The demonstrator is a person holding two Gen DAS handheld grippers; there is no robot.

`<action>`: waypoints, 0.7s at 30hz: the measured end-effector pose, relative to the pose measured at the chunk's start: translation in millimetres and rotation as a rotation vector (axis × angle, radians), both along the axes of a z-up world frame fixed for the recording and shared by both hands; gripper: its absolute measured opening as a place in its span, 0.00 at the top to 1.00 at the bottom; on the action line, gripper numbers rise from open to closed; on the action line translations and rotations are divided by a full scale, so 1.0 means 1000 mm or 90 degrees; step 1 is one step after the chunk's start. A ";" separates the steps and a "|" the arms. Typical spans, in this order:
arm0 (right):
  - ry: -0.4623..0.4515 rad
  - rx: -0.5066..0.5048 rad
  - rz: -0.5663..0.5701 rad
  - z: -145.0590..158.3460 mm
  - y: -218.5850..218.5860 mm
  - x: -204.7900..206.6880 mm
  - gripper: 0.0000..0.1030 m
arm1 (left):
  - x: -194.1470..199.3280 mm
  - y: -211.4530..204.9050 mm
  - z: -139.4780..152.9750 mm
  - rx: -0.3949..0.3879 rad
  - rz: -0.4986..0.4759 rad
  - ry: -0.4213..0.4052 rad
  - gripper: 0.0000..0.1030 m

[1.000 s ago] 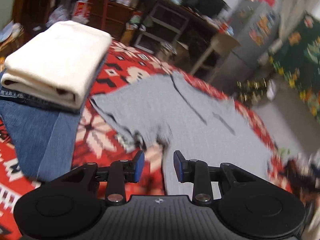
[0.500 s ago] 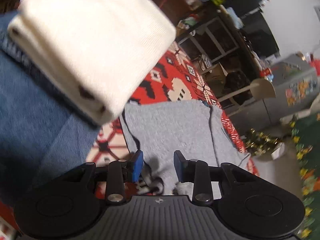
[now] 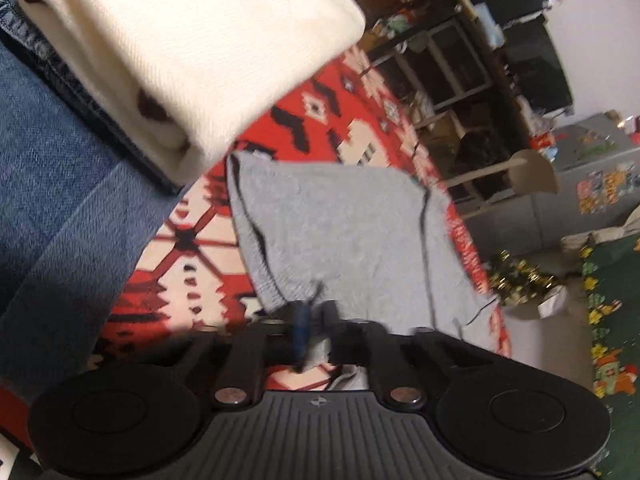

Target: Fold clothes

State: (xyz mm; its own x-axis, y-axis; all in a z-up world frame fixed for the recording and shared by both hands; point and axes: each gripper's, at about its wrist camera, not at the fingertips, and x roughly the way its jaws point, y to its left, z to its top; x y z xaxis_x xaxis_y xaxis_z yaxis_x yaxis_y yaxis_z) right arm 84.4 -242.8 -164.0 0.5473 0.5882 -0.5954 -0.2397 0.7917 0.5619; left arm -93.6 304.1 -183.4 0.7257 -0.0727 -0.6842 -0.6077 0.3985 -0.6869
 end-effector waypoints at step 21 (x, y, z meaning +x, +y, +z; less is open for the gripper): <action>-0.010 0.006 0.003 0.001 0.000 -0.003 0.71 | -0.026 -0.007 0.022 0.135 0.030 0.006 0.79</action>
State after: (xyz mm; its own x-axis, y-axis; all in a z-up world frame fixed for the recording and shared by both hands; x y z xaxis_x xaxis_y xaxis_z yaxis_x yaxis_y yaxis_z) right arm 81.1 -243.0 -162.8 0.5543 0.5962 -0.5808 -0.2519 0.7853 0.5656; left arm -120.0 297.5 -161.8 0.7187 0.1076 -0.6870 -0.6349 0.5046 -0.5851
